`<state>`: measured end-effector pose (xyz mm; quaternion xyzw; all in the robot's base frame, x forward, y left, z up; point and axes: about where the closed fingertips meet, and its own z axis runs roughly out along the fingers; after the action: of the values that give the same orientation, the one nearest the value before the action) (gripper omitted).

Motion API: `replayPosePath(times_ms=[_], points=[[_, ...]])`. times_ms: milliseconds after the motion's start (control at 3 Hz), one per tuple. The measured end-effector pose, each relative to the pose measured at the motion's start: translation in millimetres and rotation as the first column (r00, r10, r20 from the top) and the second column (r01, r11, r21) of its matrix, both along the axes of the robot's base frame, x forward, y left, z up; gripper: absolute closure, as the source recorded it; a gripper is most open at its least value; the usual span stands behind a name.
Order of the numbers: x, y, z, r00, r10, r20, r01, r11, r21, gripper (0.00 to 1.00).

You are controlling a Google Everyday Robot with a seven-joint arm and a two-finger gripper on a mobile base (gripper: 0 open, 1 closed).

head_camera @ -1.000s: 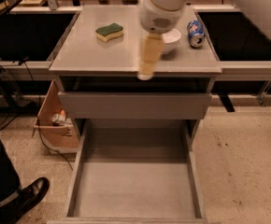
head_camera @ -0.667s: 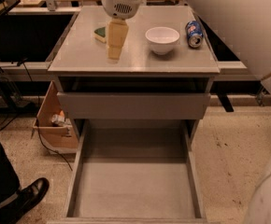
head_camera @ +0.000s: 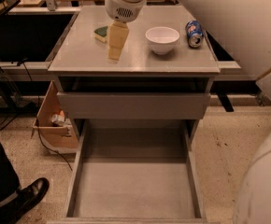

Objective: Place sponge into middle drawer

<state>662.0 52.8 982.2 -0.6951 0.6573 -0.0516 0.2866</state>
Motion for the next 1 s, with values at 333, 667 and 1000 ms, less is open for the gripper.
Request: replayPosePath(times_ms=[333,667,1000], points=[[40,-4,-13,0.9985,-0.054,0.010,0.054,0.997,0.052,0.00],[89,-7,-24,0.9939,-0.108,0.024,0.104,0.987,0.122,0.00],[138,-6,-40,0.9839,-0.176,0.032,0.166,0.965,0.204,0.00]])
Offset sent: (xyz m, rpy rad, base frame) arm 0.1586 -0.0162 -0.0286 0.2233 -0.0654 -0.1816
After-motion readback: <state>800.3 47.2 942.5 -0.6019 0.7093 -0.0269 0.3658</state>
